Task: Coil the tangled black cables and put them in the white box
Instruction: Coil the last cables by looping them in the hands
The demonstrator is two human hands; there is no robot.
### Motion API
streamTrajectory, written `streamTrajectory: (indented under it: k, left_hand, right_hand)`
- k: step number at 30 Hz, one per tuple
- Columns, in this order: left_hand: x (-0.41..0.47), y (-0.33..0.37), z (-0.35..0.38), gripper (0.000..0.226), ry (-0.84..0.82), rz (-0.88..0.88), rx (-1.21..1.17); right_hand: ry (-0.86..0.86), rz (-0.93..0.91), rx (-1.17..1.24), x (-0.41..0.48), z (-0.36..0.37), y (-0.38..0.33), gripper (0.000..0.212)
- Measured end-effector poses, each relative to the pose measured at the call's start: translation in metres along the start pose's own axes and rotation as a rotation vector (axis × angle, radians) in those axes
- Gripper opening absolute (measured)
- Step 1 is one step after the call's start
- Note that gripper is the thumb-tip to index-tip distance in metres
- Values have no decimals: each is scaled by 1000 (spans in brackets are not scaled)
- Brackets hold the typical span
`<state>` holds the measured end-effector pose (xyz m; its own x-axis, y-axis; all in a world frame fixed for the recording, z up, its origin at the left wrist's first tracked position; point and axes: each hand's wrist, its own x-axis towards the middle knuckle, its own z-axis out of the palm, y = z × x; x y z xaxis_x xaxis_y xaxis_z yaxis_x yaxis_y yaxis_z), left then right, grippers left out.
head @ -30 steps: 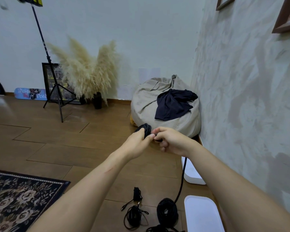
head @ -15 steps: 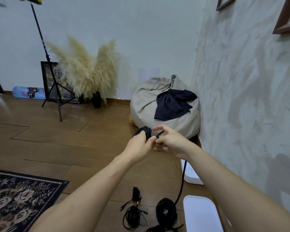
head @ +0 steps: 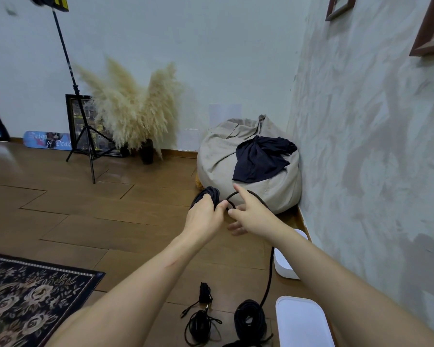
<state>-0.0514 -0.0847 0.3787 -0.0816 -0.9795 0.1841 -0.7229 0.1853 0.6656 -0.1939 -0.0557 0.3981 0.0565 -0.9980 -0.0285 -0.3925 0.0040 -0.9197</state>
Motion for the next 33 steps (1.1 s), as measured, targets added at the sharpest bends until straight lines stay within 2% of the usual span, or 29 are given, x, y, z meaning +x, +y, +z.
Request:
streamTrajectory:
  k: [2,6,8,12,14,18,20,26,28,33]
  left_hand:
    - [0,0,-2,36,10,-9,2]
    - [0,5,-8,36,20,-28,-43]
    - [-1,7,-13,36,14,-17,-74]
    - [-4,13,-23,38,14,42,-162]
    - [-4,13,-29,37,19,70,-206]
    - [-4,8,-33,34,-11,85,-242]
    - [-4,8,-34,33,-26,98,-258]
    - [-6,3,-33,30,-176,219,-271]
    - [-7,3,-31,27,-215,273,-241]
    - [-10,3,-34,22,-252,312,-219]
  right_hand:
    - [-20,19,-35,-6,-4,-4,77]
    - [227,-162,-622,-9,-18,-3,67]
    - [348,-242,-772,-9,-23,-3,55]
    - [579,-407,-758,-10,-34,-12,30]
    - [628,-382,-680,-9,-42,-14,24]
    - [550,-308,-677,-6,-45,-10,14]
    - [574,-320,-690,-4,-45,-10,13]
    - [625,-389,-891,4,-44,-8,21]
    - [543,-397,-901,6,-43,-8,26]
    - [148,-236,-569,-2,-55,-10,41]
